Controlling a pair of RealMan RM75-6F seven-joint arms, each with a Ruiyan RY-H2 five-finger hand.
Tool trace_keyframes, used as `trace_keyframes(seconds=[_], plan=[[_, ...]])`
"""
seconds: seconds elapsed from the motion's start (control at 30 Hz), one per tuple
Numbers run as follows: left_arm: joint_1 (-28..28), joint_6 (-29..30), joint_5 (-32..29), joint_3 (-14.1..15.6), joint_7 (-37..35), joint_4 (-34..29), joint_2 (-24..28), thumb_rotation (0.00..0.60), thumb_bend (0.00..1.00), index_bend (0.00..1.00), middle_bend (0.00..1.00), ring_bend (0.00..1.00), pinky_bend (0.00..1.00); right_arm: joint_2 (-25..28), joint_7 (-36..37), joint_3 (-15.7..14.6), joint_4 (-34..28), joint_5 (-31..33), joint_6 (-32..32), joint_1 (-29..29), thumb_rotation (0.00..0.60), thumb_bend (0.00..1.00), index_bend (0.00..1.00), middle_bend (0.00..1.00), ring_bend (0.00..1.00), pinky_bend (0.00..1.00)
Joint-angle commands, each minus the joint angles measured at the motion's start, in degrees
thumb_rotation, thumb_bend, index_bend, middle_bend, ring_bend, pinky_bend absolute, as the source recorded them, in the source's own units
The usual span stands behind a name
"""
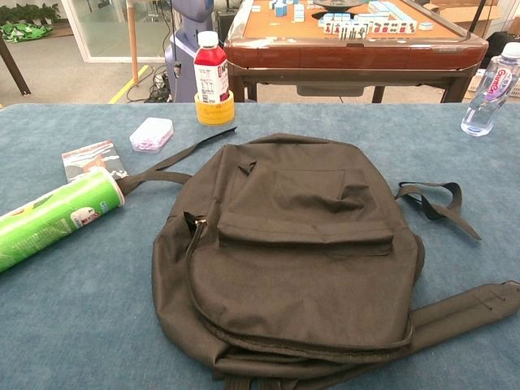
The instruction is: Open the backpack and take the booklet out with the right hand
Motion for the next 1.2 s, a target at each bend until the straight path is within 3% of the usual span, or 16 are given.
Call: trace_keyframes(seconds=[0.03,0.47,0.83,1.2], plan=[[0.1,0.4,-0.2,-0.2,0.5,0.2,-0.3,0.6,0.36,0.27,0.25,0.16,0.01,0.0,-0.1,0.0,0.0,0.0,-0.1,0.0,0.6,0.35,0.4,0.33,0.27,0.37],[-1.8,-2.9,1.0,0.0,-1.9,1.7,0.7,0.6,0.36,0.27,0.25,0.16,0.01,0.5,-0.8,1.0,-0.3,-0.1,0.6,0.4,0.6,0.36,0.4,0.33,0.27,0.37],[-10.3,-13.1,11.3,3.2,-12.1,6.2,1.3,0.6,0.36,0.27,0.25,0.16,0.01,0.9,-2.2,1.7,-1.2,0.3,-0.5,1.6,0.6,0.36,0.4,0.33,0.27,0.37],[-21.2,-23.4,18.8,4.9,-15.3,11.2,-6.8,0.6,0.31,0.25,0.25,0.16,0.0,0.8,-1.9,1.6,-1.2,0.9,-1.4,2.0,0.6,0.35,0.4,0.33,0.27,0.37]])
